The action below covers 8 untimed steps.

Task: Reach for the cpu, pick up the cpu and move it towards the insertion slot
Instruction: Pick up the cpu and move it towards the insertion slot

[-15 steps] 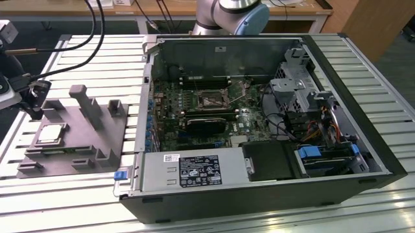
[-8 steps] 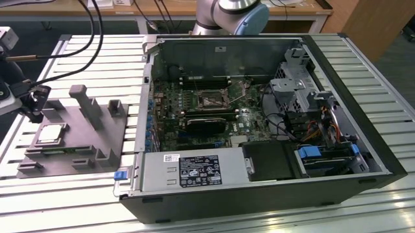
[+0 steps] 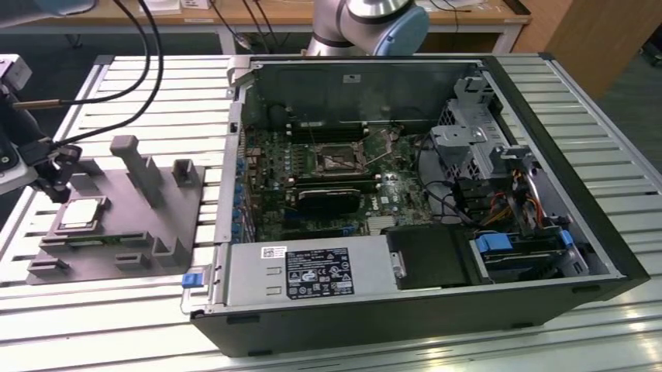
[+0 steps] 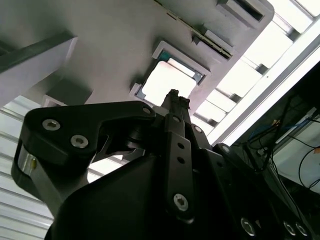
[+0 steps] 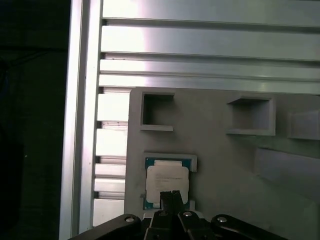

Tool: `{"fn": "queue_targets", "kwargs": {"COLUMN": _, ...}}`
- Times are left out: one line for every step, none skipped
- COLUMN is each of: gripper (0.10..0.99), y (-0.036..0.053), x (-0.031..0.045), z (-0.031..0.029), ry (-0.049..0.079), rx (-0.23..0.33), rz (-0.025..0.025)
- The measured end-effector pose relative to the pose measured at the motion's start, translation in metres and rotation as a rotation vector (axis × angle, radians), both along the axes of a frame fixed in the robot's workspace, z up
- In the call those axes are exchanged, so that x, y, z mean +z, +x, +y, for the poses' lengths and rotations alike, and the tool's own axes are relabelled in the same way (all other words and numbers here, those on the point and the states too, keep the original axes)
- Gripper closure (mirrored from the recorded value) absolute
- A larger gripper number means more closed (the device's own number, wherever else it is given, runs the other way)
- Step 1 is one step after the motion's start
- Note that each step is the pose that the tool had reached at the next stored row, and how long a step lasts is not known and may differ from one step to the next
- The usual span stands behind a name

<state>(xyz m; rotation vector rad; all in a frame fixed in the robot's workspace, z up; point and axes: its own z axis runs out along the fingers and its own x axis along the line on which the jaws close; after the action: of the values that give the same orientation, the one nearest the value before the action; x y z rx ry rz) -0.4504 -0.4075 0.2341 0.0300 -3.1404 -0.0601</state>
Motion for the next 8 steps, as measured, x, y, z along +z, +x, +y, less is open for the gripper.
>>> {"fn": "queue_targets", "kwargs": {"gripper": 0.980, "y": -0.0006, "x": -0.0018, "z": 0.0000, "ry": 0.000, "rx": 0.000, "rz": 0.0001}}
{"fn": "queue_targets", "kwargs": {"gripper": 0.980, "y": -0.0011, "x": -0.0037, "z": -0.0001, "ry": 0.000, "rx": 0.000, "rz": -0.0001}}
{"fn": "queue_targets", "kwargs": {"gripper": 0.980, "y": -0.0013, "x": -0.0054, "z": -0.0004, "ry": 0.000, "rx": 0.000, "rz": 0.0000}}
{"fn": "queue_targets", "kwargs": {"gripper": 0.980, "y": -0.0014, "x": -0.0071, "z": -0.0007, "ry": 0.000, "rx": 0.000, "rz": 0.0002}}
{"fn": "queue_targets", "kwargs": {"gripper": 0.980, "y": -0.0014, "x": -0.0091, "z": -0.0010, "ry": 0.000, "rx": 0.000, "rz": 0.0001}}
{"fn": "queue_targets", "kwargs": {"gripper": 0.980, "y": -0.0014, "x": -0.0109, "z": -0.0013, "ry": 0.000, "rx": 0.000, "rz": 0.0001}}
{"fn": "queue_targets", "kwargs": {"gripper": 0.980, "y": -0.0014, "x": -0.0127, "z": -0.0015, "ry": 0.000, "rx": 0.000, "rz": 0.0000}}
{"fn": "queue_targets", "kwargs": {"gripper": 0.980, "y": -0.0014, "x": -0.0145, "z": -0.0018, "ry": 0.000, "rx": 0.000, "rz": 0.0001}}
